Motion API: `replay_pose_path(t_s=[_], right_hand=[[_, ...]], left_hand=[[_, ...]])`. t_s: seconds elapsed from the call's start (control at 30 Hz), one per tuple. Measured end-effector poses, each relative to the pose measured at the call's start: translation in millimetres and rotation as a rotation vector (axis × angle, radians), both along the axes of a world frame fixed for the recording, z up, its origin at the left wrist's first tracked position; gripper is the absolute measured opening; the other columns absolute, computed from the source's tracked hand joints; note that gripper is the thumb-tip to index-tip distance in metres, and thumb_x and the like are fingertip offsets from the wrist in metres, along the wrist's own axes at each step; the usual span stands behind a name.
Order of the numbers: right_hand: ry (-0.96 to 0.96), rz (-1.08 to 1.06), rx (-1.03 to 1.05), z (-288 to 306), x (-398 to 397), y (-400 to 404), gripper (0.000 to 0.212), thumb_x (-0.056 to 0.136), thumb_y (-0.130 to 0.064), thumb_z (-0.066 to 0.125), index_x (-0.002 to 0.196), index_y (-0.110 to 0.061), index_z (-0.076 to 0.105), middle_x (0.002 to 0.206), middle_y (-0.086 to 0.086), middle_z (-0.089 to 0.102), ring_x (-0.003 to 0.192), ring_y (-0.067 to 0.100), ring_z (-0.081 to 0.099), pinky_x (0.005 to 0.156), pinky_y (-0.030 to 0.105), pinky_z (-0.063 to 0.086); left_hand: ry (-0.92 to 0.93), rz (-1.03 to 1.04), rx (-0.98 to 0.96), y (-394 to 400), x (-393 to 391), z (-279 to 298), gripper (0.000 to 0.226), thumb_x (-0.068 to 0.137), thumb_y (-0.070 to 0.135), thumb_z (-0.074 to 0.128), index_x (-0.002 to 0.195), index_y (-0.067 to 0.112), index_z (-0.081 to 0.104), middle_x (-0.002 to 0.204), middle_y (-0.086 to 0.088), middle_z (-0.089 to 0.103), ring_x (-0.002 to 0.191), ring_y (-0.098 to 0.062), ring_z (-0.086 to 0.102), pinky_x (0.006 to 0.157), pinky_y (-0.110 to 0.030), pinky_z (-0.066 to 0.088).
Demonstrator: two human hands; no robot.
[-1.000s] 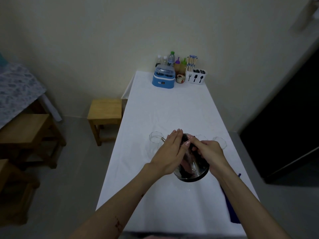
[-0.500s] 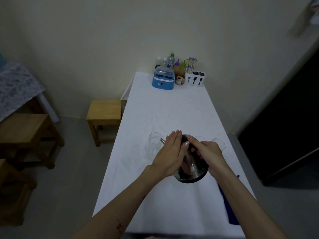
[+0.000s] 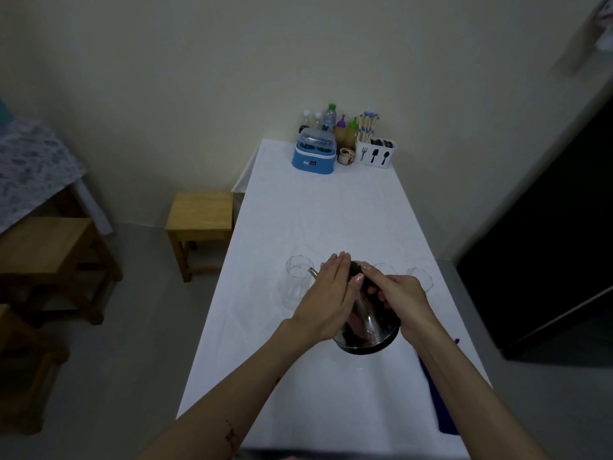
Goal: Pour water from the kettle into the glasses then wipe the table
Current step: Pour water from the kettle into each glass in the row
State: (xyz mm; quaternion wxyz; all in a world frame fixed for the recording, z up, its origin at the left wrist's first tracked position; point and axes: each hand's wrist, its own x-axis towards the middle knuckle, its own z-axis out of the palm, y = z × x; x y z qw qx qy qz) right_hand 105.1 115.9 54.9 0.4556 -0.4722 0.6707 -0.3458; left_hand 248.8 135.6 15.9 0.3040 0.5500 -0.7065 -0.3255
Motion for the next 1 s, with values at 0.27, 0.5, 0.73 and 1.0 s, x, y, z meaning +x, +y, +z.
replay_pose_path(t_s=[0.27, 0.5, 0.73, 1.0], right_hand=[[-0.029, -0.011, 0.004, -4, -1, 0, 0.055, 0.073, -0.057, 0.078, 0.080, -0.003, 0.076, 0.076, 0.007, 0.073, 0.073, 0.021, 0.065, 0.071, 0.033, 0.050], [-0.054, -0.020, 0.008, -3, 0, 2, 0.052, 0.073, -0.056, 0.079, 0.075, -0.004, 0.074, 0.069, 0.004, 0.071, 0.069, 0.020, 0.063, 0.068, 0.032, 0.049], [-0.063, -0.034, 0.016, -3, 0, 5, 0.056, 0.070, -0.060, 0.079, 0.073, -0.005, 0.074, 0.068, 0.004, 0.071, 0.069, 0.021, 0.063, 0.067, 0.033, 0.048], [-0.132, -0.073, 0.019, -5, 1, 16, 0.047, 0.078, -0.055, 0.076, 0.068, -0.010, 0.068, 0.062, -0.002, 0.063, 0.061, 0.015, 0.053, 0.058, 0.027, 0.040]], left_hand=[[0.008, -0.005, 0.006, 2, 0, 5, 0.058, 0.104, 0.038, 0.021, 0.153, 0.008, 0.011, 0.162, -0.005, 0.011, 0.149, -0.013, 0.001, 0.119, -0.024, -0.001], [-0.004, -0.004, -0.004, 1, 2, 4, 0.059, 0.104, 0.040, 0.021, 0.153, 0.009, 0.012, 0.162, -0.003, 0.011, 0.149, -0.011, 0.001, 0.117, -0.021, -0.002], [-0.022, -0.007, -0.028, 2, 3, 5, 0.058, 0.103, 0.040, 0.020, 0.153, 0.010, 0.013, 0.162, -0.003, 0.012, 0.149, -0.011, 0.002, 0.117, -0.021, -0.001], [-0.026, -0.029, -0.054, 3, 3, 9, 0.057, 0.104, 0.039, 0.021, 0.152, 0.010, 0.017, 0.161, -0.001, 0.015, 0.148, -0.009, 0.003, 0.117, -0.020, -0.001]])
